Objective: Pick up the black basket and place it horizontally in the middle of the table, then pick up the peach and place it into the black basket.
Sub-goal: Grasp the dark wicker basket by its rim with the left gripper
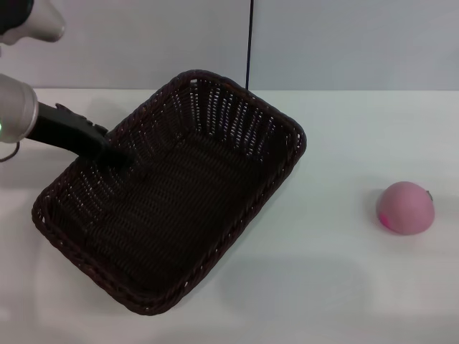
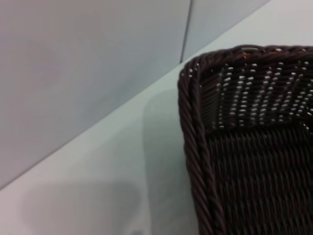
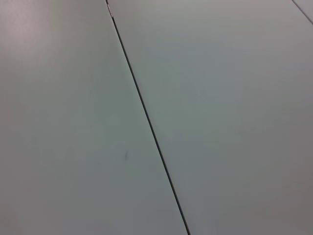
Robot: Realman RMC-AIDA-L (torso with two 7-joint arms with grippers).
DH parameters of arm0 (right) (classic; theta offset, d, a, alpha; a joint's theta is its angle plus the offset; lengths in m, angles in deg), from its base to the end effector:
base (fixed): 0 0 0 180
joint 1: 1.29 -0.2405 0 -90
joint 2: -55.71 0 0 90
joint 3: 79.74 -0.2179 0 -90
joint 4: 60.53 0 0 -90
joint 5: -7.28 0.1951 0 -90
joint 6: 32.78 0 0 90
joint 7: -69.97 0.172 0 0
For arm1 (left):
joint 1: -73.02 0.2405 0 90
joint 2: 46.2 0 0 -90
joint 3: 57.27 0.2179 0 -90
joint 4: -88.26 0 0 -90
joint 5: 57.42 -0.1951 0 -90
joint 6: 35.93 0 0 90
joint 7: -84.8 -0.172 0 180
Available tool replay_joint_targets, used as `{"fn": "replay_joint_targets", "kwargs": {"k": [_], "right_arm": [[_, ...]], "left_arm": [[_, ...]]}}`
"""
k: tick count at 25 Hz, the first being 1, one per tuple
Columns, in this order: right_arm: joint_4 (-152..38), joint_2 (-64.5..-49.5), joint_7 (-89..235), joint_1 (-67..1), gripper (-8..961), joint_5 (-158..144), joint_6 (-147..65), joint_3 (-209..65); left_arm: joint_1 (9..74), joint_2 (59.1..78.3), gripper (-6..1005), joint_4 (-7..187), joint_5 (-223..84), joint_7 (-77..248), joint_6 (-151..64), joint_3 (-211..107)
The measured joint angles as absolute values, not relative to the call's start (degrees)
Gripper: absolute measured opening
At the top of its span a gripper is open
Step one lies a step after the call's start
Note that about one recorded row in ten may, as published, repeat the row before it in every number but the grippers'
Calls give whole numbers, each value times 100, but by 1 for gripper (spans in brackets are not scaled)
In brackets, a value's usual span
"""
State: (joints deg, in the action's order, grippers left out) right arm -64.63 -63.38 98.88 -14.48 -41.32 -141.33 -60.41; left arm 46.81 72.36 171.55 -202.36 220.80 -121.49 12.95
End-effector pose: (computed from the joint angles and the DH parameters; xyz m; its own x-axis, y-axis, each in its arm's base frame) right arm 0.3018 0.2224 0.1078 0.4087 0.5274 -0.7449 -0.8761 -0.0021 -0.4822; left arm -0.1947 0.3329 0.0333 0.7854 0.6173 -0.0453 0.5211 -0.6990 -0.4898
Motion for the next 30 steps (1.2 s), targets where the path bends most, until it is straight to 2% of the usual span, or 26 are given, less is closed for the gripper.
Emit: {"fn": "replay_joint_targets", "kwargs": {"k": [22,30], "right_arm": [[-6440,-6329,10180,-1412,723,-4156,-14082,-6035],[-6443,-6329,10181,-1401,722,-4159,-14056,-6032]], "left_arm": [[4526,7245,715,16824,-20248,22098,-12161,1564],[4536,7239,465,16869,-20240,22022,-12087,1584]]}}
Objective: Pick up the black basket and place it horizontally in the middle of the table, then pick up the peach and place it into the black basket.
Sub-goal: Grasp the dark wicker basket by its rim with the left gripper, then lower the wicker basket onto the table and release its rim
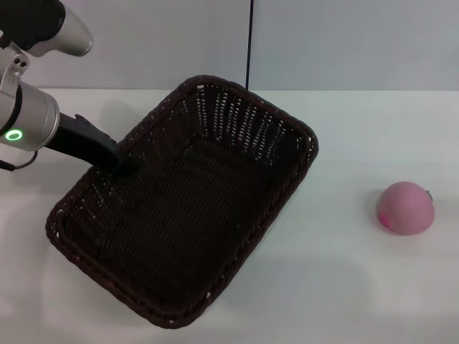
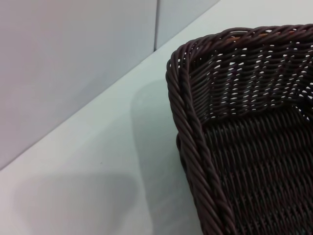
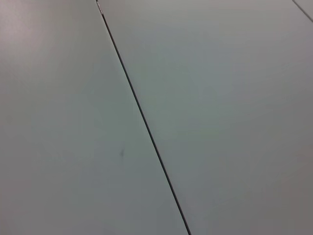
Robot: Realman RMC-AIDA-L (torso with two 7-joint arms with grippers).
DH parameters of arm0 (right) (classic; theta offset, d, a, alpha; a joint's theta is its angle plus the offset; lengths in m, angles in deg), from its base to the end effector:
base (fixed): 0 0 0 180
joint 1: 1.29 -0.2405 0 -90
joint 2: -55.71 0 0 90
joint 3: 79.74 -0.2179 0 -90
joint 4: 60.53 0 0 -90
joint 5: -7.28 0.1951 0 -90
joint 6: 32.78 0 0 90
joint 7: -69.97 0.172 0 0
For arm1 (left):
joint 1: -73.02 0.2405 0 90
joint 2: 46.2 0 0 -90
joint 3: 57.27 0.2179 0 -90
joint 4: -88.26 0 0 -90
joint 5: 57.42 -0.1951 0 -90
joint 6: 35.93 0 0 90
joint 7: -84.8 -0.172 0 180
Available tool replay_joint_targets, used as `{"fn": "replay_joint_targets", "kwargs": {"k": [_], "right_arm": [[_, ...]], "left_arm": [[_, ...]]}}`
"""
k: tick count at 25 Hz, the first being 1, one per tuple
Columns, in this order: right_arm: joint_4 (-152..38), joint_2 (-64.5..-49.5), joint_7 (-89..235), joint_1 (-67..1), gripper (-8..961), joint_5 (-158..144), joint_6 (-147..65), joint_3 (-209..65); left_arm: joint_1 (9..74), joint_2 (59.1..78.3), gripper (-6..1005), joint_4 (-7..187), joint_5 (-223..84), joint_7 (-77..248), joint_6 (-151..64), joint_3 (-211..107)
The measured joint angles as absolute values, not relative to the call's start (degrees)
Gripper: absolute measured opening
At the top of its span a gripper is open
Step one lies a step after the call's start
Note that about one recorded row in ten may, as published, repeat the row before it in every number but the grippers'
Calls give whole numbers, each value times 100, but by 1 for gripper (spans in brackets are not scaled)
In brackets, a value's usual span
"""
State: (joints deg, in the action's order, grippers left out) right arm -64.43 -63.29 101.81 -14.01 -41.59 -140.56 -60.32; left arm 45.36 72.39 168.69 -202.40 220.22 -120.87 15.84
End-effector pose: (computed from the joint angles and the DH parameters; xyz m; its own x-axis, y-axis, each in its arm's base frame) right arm 0.3050 0.2214 0.1071 0.3726 0.5127 -0.7735 -0.8952 -0.0211 -0.4452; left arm -0.1920 0.3317 0.0176 0.7967 0.5966 -0.0970 0.4972 -0.7381 -0.4561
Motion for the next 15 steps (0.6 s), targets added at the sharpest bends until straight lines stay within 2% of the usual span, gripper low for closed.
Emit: {"fn": "replay_joint_targets", "kwargs": {"k": [4,10,15], "right_arm": [[-6443,-6329,10193,-1366,721,-4158,-14123,-6032],[-6439,-6329,10294,-1343,720,-4150,-14189,-6032],[-6458,-6335,10298,-1336,719,-4141,-14247,-6032]], "left_arm": [[4509,7237,300,16797,-20197,21887,-12066,1593],[4372,7230,214,16908,-20194,21411,-12129,1585],[4169,7228,214,17195,-20244,20653,-12325,1623]]}}
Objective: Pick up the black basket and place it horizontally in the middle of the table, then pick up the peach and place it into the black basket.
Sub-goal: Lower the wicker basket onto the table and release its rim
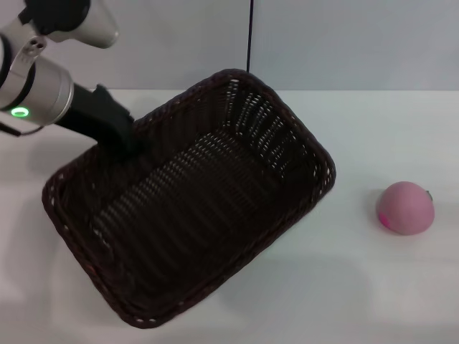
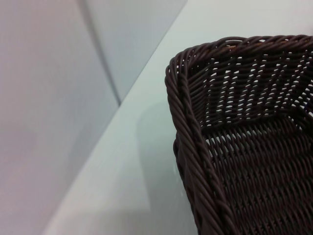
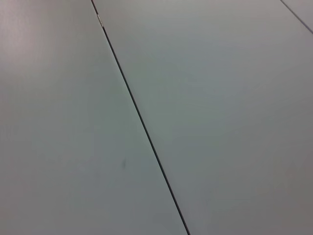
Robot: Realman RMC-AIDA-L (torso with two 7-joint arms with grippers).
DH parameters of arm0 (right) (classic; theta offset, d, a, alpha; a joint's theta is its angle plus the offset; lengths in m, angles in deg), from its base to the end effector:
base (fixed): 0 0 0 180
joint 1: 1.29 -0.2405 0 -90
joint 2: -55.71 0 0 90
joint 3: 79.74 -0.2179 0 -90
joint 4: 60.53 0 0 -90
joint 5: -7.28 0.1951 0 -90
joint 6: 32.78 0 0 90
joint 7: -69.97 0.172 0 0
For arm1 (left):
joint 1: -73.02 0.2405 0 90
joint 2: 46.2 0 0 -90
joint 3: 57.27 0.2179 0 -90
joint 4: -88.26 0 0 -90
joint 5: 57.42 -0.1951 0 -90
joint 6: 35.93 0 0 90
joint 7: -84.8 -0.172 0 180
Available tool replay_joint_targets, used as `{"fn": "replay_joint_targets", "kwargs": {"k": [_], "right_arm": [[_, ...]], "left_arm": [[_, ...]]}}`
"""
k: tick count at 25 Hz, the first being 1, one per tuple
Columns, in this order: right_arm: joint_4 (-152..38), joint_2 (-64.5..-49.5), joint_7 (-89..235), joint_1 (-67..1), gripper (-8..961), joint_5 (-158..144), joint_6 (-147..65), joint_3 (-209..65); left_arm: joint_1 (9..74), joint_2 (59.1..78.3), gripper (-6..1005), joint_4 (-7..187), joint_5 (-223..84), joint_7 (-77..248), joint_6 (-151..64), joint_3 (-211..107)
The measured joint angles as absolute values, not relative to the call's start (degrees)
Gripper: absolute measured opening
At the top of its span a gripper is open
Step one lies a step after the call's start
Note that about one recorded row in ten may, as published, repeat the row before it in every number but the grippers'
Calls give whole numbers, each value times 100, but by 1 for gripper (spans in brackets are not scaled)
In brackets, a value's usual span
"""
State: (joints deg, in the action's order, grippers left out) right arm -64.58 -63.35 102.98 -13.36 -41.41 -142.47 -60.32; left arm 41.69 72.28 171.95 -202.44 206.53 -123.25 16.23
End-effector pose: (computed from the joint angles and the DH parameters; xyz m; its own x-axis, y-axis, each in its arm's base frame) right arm 0.3031 0.2151 0.1091 0.3515 0.5322 -0.7702 -0.9001 -0.0340 -0.4343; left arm -0.1610 0.3400 0.0228 0.9243 0.3131 -0.2180 0.2030 -0.8874 -0.4138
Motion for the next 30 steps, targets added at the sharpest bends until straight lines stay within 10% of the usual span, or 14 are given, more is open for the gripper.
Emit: {"fn": "replay_joint_targets", "kwargs": {"k": [30], "right_arm": [[-6501,-6346,10539,-1052,714,-4131,-14400,-6041]], "left_arm": [[3894,7289,215,17640,-20113,18684,-12076,3091]]}}
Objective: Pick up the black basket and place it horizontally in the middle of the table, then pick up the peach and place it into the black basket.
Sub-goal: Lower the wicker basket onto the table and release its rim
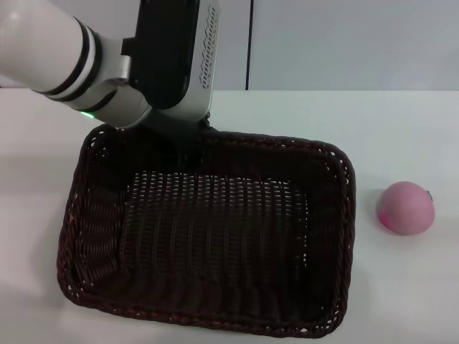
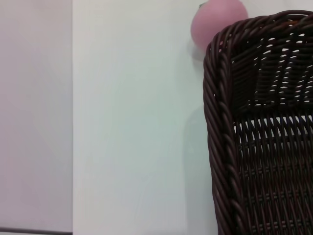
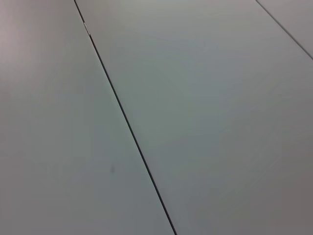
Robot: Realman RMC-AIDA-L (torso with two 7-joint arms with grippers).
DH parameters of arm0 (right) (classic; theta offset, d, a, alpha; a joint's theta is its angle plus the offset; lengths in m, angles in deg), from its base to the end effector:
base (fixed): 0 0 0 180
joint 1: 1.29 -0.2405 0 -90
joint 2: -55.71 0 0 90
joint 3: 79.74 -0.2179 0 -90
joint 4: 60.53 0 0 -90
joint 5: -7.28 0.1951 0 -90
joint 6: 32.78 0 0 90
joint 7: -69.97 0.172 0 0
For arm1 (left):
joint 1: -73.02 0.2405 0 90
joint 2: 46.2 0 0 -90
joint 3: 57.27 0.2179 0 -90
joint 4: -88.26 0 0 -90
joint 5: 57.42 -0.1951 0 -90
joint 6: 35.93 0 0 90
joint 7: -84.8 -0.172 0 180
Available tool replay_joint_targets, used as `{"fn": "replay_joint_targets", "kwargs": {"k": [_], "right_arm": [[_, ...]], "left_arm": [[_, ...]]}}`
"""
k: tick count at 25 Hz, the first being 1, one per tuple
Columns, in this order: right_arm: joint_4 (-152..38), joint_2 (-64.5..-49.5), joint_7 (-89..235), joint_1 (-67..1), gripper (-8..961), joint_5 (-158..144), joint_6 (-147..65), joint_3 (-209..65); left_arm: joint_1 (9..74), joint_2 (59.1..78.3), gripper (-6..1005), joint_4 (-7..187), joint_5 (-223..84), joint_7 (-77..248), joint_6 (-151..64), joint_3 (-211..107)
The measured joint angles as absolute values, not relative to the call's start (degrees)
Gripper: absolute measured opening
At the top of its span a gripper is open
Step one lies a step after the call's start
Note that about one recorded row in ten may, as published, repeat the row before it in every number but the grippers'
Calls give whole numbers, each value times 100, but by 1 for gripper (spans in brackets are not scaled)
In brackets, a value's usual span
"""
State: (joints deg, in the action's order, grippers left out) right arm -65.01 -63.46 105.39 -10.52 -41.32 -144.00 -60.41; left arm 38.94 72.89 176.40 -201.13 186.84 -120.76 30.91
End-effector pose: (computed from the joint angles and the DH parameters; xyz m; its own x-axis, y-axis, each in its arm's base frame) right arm 0.3099 0.1973 0.1095 0.3293 0.5314 -0.7805 -0.9161 -0.0207 -0.4005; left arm -0.1072 0.3250 -0.0187 0.8756 -0.2888 -0.3871 -0.3785 -0.9082 -0.1785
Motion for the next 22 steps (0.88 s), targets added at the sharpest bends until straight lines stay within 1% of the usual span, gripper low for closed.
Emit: {"fn": "replay_joint_targets", "kwargs": {"k": [13,22], "right_arm": [[-6467,-6338,10539,-1124,711,-4154,-14177,-6032],[-6400,-6328,10539,-1186,710,-4165,-13995,-5988]], "left_arm": [[4111,7260,214,17765,-19751,19035,-11642,3127],[4330,7236,314,17847,-19606,19182,-11450,3073]]}}
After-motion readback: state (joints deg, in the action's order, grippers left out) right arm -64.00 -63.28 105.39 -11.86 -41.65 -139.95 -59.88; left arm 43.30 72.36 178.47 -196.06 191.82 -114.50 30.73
